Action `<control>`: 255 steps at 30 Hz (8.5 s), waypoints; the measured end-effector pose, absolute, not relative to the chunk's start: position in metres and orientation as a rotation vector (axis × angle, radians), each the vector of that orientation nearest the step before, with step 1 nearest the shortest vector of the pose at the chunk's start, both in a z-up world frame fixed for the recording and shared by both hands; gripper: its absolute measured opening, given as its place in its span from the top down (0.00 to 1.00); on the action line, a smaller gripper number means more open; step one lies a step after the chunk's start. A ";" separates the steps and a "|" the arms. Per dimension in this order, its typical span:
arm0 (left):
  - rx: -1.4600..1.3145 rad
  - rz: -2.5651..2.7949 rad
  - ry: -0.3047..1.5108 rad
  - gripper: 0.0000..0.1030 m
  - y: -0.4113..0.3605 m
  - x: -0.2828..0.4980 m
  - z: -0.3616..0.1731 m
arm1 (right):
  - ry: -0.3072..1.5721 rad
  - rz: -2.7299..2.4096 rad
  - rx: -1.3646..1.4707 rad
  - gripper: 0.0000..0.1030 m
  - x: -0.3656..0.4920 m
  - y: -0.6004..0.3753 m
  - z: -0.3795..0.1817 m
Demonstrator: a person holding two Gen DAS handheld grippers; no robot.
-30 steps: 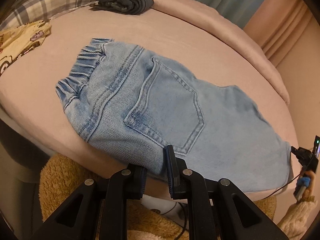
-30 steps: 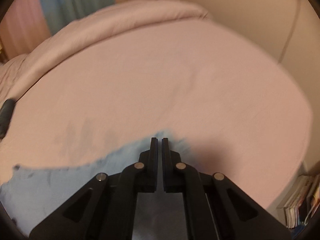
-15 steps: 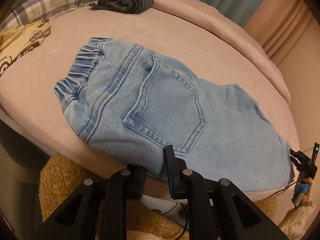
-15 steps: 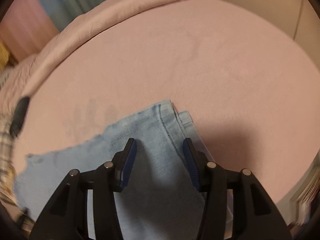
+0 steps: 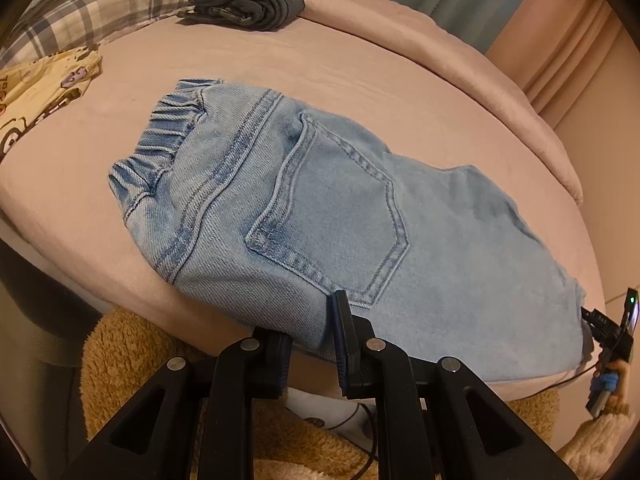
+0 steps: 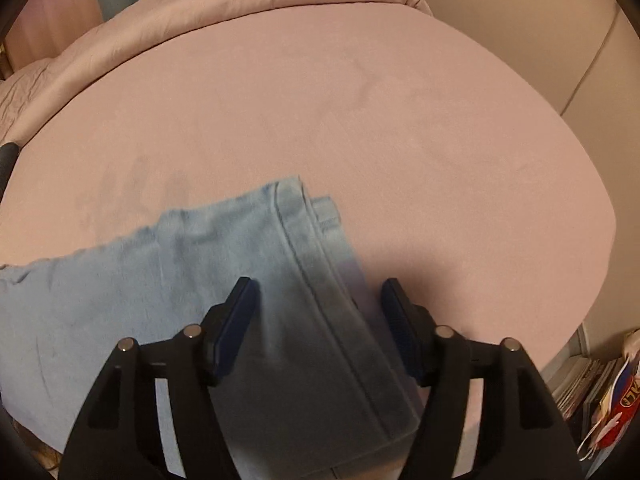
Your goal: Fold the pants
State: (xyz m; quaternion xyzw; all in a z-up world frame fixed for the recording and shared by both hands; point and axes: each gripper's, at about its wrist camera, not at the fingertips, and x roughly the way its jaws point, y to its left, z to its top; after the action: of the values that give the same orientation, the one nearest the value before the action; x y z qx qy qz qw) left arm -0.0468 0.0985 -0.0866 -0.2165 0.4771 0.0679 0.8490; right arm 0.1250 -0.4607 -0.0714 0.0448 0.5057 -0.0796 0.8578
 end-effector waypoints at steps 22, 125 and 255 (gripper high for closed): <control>-0.456 0.106 0.999 0.86 0.094 -0.045 -0.078 | 0.939 -0.202 0.317 0.73 0.086 -0.487 -0.056; -0.364 0.168 0.926 0.77 0.175 0.011 -0.079 | 1.033 0.458 -0.127 0.88 0.141 -0.086 -0.084; -0.377 -0.597 1.012 0.47 -0.092 0.055 -0.043 | 0.668 0.198 0.272 0.86 -0.002 -0.375 -0.012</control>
State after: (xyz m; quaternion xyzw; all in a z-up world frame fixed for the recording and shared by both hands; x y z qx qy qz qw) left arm 0.0553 -0.0921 -0.0430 -0.1768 0.4746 -0.2798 0.8156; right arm -0.0018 -0.3750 -0.0120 0.1328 0.3264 0.0967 0.9308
